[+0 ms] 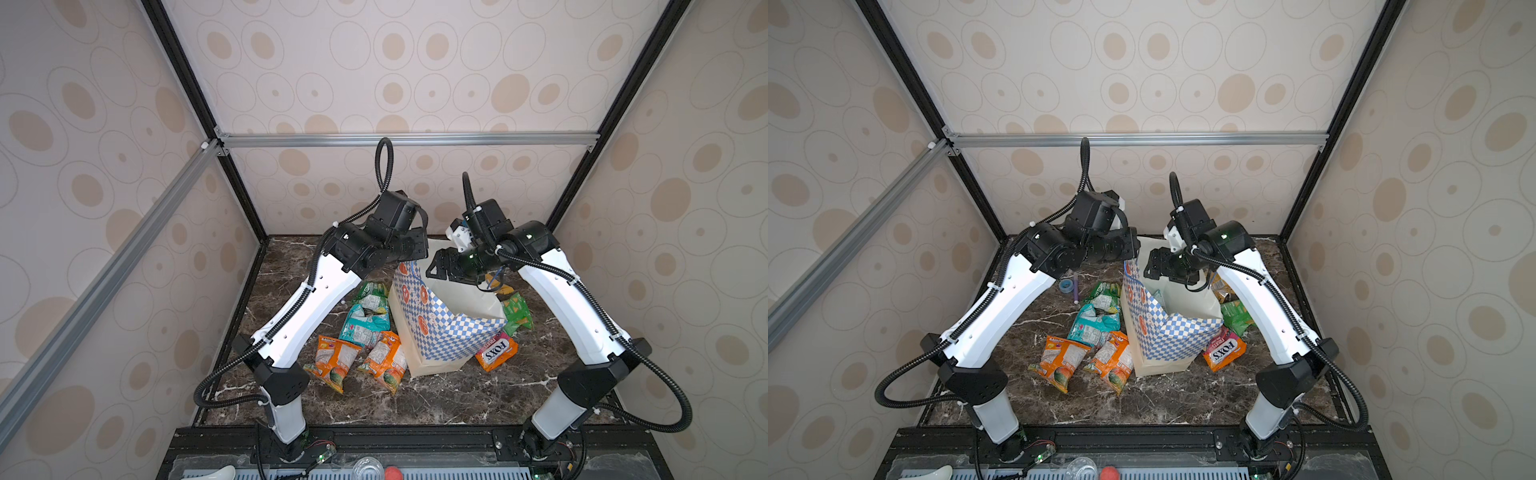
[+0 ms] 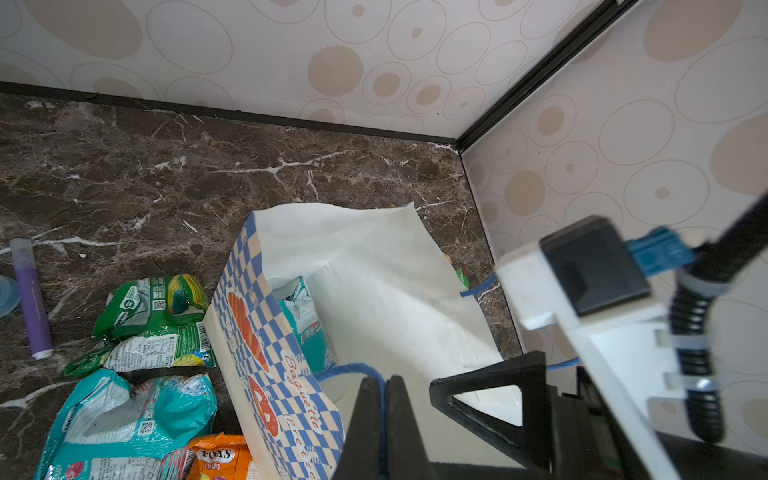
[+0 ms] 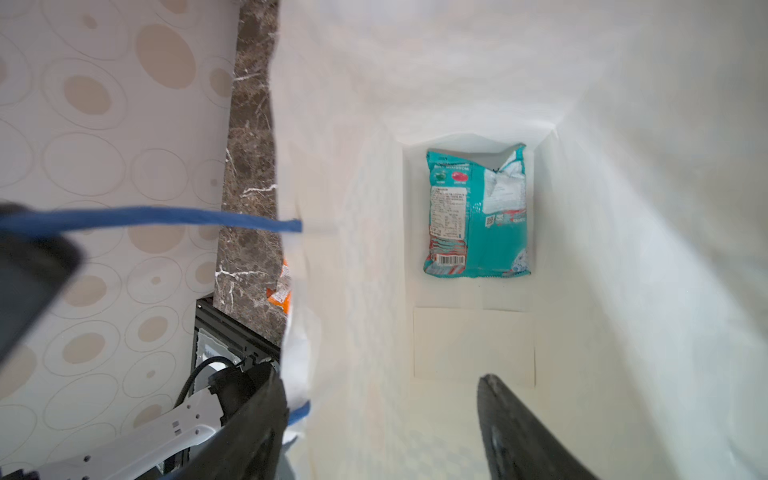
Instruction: Take the snacks out of the paper bag
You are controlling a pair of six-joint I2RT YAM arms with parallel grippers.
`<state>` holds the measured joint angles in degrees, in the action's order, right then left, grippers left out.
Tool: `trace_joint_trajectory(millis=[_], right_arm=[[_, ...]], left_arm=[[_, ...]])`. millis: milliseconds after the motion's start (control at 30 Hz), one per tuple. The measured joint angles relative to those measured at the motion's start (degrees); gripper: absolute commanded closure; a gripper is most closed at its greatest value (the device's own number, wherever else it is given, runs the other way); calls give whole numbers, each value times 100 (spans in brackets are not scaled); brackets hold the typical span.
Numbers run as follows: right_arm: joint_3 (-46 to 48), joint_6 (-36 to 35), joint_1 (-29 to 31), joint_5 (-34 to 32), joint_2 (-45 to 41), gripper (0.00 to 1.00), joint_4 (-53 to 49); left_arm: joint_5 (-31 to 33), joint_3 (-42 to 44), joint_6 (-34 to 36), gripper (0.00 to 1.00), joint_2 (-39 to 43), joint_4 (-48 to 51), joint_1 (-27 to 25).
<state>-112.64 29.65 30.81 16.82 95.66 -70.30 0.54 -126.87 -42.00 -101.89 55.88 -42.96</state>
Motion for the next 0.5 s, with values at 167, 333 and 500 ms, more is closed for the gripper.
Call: trace_joint_trajectory(millis=[167, 333, 500], right_arm=[[782, -103, 2, 33, -114, 22, -63], [1272, -205, 4, 264, -315, 21, -79], [1648, -330, 17, 551, -396, 16, -90]], left_arm=[[-2, 11, 7, 100, 0, -20, 37], [-4, 37, 13, 100, 0, -74, 52], [-20, 142, 35, 100, 2, -155, 66]])
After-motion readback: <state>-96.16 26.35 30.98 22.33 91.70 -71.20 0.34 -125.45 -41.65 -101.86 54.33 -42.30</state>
